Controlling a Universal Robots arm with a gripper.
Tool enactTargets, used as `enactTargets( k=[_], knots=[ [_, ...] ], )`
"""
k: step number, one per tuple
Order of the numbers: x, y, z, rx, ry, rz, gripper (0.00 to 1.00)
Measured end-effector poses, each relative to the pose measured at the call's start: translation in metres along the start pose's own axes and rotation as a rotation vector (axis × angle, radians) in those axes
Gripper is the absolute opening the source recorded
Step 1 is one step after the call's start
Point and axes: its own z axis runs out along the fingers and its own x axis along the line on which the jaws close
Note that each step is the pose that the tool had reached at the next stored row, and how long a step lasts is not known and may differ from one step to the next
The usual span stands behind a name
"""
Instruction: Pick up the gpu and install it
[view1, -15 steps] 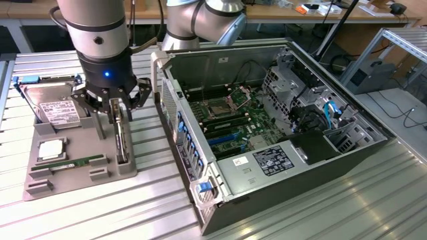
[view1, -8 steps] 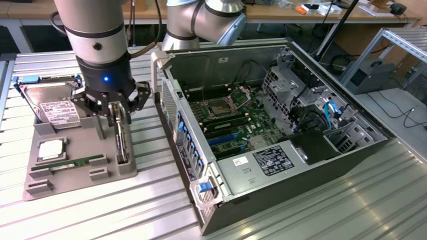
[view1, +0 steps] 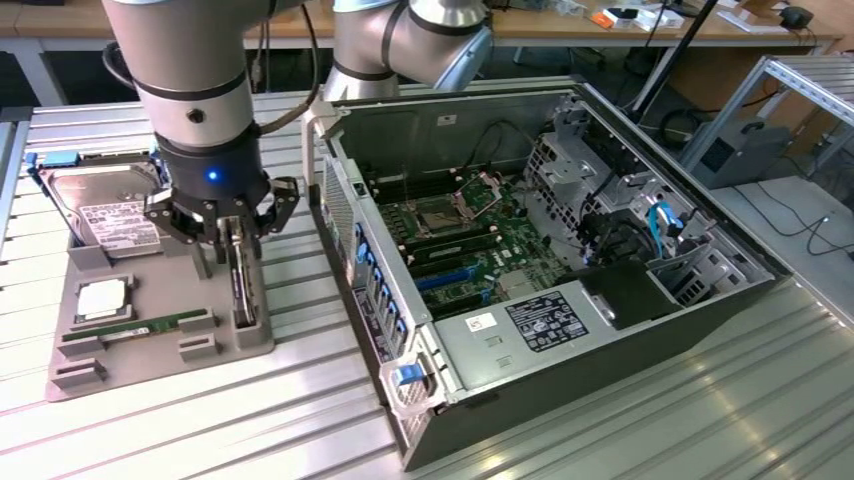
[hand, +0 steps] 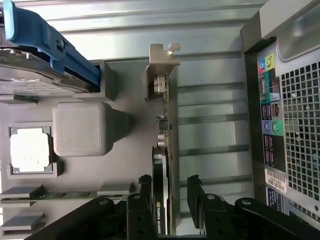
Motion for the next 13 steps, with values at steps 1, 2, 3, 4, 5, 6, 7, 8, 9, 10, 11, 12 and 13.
enactTargets(
  k=[1, 2, 3, 4, 5, 6, 7, 8, 9, 10, 11, 12, 13],
  knots=[
    [0.001, -0.0001, 0.0022, 0.0, 0.0001, 0.0, 0.42],
    [0.001, -0.0003, 0.0046, 0.0, 0.0, 0.0, 0.42],
    [0.001, -0.0004, 0.0072, 0.0, 0.0, 0.0, 0.42],
    [0.002, -0.0005, 0.0098, 0.0001, 0.0, 0.0, 0.42],
    [0.002, -0.0006, 0.0123, 0.0001, 0.0, 0.0, 0.42],
    [0.002, -0.0007, 0.0142, 0.0002, -0.0001, 0.0, 0.42],
    [0.002, -0.0008, 0.0157, 0.0002, 0.0, 0.0, 0.42],
    [0.002, -0.0008, 0.0167, 0.0004, 0.0, 0.0, 0.42],
    [0.002, -0.0009, 0.0184, 0.0004, 0.0, 0.0, 0.42],
    [0.002, -0.0009, 0.0195, 0.0006, -0.0001, 0.0, 0.42],
    [0.002, 0.0, 0.0201, 0.0015, 0.0002, 0.0, 0.42],
    [0.002, 0.0028, 0.021, 0.0019, 0.0, 0.0, 0.42],
    [0.003, 0.0061, 0.0219, 0.0018, -0.0001, 0.0, 0.42]
  ],
)
